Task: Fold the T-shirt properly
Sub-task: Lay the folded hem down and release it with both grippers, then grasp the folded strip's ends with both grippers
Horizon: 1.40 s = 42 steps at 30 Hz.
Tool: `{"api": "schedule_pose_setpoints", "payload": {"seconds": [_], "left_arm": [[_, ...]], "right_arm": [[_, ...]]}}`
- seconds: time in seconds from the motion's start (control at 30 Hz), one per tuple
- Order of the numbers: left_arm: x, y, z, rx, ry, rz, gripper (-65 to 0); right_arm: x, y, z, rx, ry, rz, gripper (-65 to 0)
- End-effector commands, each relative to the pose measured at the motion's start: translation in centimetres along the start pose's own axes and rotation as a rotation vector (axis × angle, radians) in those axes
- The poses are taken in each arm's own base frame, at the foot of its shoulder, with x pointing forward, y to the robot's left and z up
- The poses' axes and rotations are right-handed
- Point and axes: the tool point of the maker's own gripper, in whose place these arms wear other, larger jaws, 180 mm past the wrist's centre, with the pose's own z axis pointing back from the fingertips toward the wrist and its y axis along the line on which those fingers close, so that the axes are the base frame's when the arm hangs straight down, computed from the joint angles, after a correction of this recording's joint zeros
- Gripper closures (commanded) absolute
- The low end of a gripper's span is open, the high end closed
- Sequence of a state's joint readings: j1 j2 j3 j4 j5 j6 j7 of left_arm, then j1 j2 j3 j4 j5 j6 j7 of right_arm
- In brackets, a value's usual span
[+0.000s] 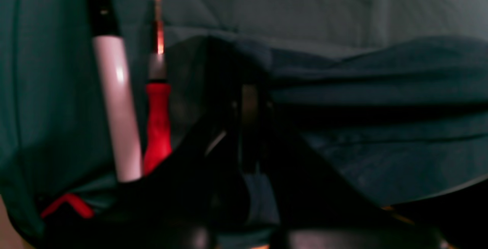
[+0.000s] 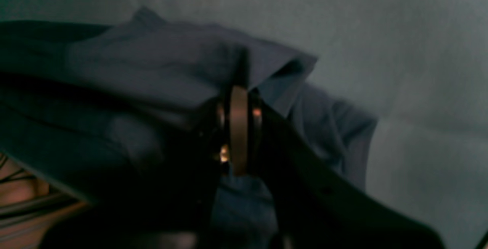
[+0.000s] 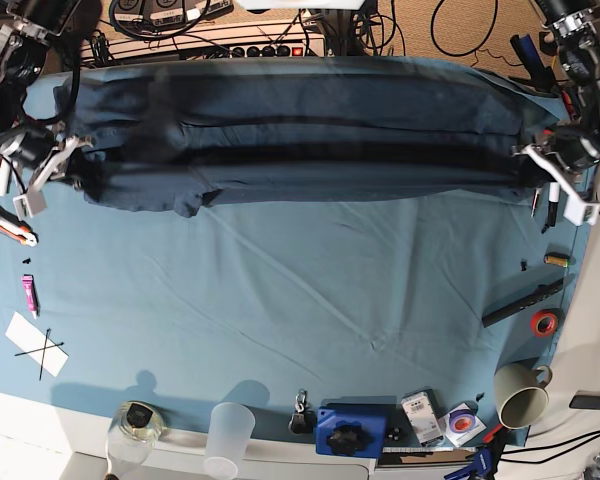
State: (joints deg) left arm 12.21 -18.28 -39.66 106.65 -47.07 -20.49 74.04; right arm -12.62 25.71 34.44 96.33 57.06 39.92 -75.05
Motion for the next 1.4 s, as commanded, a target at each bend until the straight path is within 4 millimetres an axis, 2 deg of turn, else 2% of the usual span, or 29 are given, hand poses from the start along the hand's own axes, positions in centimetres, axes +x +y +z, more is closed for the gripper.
{"api": "schedule_pose_setpoints", "payload": {"seconds": [0.0,0.13,0.27,0.4,0.5,0.53,0.63,0.67,1.0,1.2,1.37], "left_arm": [[1.1,-0.4,0.7,-0.024,-0.041,-0.033,0.0],[0.3,-1.6,0.8,-0.093,-0.03,-0.047,0.0],[-0.7,-1.5,0.8,-0.092,-0.004,-0.036,0.0],[0.2,-1.6,0.9,-0.101,-0.055,-0.048,0.0],[0.8,-2.6,1.0,-0.146,-0.084,-0.126,0.0],[1.0,-2.9,1.0,-0.165,-0.096,-0.15,-3.6],[2.4,-3.4,1.1,-0.18,-0.159,-0.169,-25.4],[2.8,-3.5,1.1,-0.18,-0.177,-0.172,-28.7],[2.2,-5.3,-2.6,-0.11,-0.052,-0.313,-29.2],[2.5,-4.4,-3.3,-0.031,-0.032,-0.349,-29.2],[1.7,-4.1,-3.9,-0.047,-0.012,-0.32,-29.2]], "right_arm": [[1.1,-0.3,0.8,-0.009,-0.029,0.027,0.0],[-0.3,-0.2,0.8,-0.008,0.011,0.016,0.0],[-1.2,-0.2,0.9,-0.007,0.037,0.011,0.0],[-0.9,-0.2,0.9,-0.007,0.026,0.011,0.0],[-1.0,-0.2,0.9,-0.007,0.029,0.011,0.0],[-1.0,-0.2,0.9,-0.007,0.029,0.011,0.0],[-1.0,-0.2,0.9,-0.007,0.029,0.011,0.0],[-1.0,-0.2,0.9,-0.007,0.03,0.011,0.0],[-1.1,-0.2,0.9,-0.007,0.036,0.011,0.0],[-1.1,-0.2,0.9,-0.007,0.037,0.011,0.0],[-1.1,-0.2,0.9,-0.007,0.037,0.011,0.0]]}}
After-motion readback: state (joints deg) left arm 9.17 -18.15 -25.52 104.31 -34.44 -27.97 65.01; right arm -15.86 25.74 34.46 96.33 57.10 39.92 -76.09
